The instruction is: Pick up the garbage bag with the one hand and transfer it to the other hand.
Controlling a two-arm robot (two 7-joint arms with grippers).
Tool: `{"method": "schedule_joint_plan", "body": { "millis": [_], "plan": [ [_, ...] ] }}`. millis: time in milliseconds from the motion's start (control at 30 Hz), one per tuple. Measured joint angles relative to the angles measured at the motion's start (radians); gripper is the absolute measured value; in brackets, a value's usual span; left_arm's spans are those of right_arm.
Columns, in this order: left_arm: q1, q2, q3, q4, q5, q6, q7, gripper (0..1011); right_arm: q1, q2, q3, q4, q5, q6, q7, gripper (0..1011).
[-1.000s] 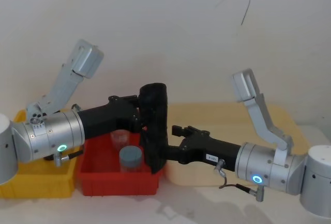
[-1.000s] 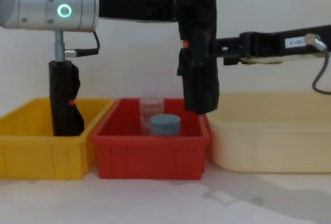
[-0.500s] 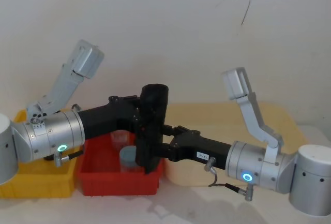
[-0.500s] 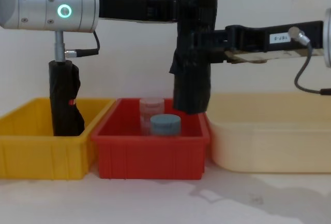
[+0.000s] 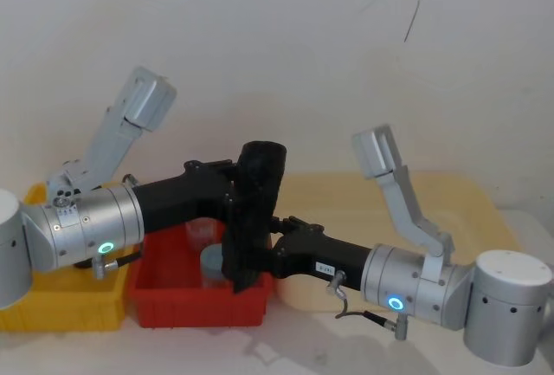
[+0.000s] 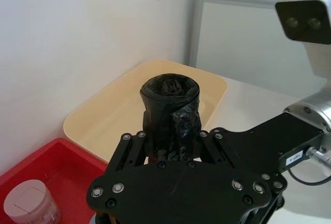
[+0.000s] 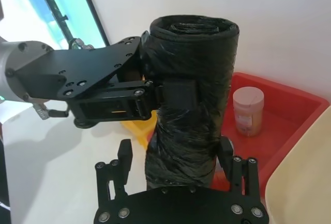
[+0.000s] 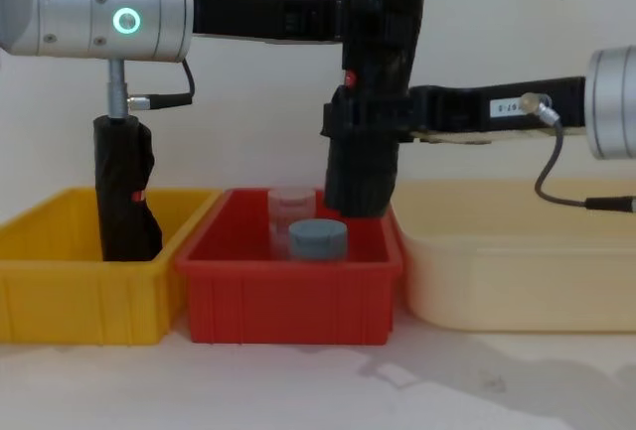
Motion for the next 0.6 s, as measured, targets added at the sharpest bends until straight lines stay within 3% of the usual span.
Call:
{"method": "schedule_joint_plan", "body": {
  "millis": [467,600],
  "plan": [
    [0.000,0.001,0.000,0.000,0.000,0.000,0.000,363,0.013,-0.011,-0.011,0.034,0.002,-0.020,-0.010,1001],
    [0.000,0.001,0.000,0.000,0.000,0.000,0.000,363,0.016,-0.013,-0.011,0.038,0.008,-0.020,-0.010,929]
  ]
}}
